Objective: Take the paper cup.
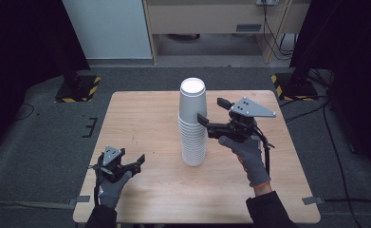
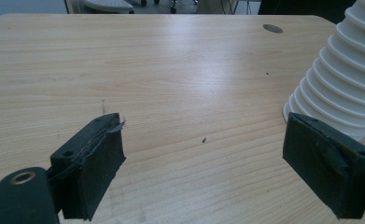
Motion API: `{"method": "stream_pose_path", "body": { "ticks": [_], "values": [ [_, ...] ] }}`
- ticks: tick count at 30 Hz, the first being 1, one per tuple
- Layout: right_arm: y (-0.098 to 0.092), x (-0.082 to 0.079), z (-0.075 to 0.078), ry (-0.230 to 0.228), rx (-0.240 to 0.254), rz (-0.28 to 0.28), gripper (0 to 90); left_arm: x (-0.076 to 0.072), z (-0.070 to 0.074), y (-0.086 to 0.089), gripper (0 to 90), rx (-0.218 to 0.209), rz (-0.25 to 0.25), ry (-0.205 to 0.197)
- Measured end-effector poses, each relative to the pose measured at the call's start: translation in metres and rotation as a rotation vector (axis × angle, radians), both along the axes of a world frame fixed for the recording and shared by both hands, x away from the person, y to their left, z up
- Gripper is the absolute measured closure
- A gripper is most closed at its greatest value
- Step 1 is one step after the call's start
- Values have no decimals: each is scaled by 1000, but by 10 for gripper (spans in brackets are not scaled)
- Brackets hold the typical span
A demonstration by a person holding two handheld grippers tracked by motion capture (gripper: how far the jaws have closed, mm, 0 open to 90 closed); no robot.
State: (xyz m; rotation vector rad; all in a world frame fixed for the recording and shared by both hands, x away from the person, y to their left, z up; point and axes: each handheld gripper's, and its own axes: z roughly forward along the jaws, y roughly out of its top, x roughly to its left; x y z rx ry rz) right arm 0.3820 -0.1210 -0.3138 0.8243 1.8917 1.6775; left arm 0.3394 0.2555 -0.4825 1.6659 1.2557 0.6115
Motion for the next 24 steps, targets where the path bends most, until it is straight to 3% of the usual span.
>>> {"method": "stream_pose_path", "body": {
  "ticks": [8, 17, 24],
  "values": [
    [16, 6, 2, -14, 4, 15, 142, 0, -1, 0, 116, 7, -3, 5],
    [30, 17, -2, 5, -8, 20, 136, 0, 1, -1, 124, -11, -10, -8],
    [35, 24, -6, 19, -17, 9, 135, -1, 21, -10, 147, -64, -67, -93]
  ]
}}
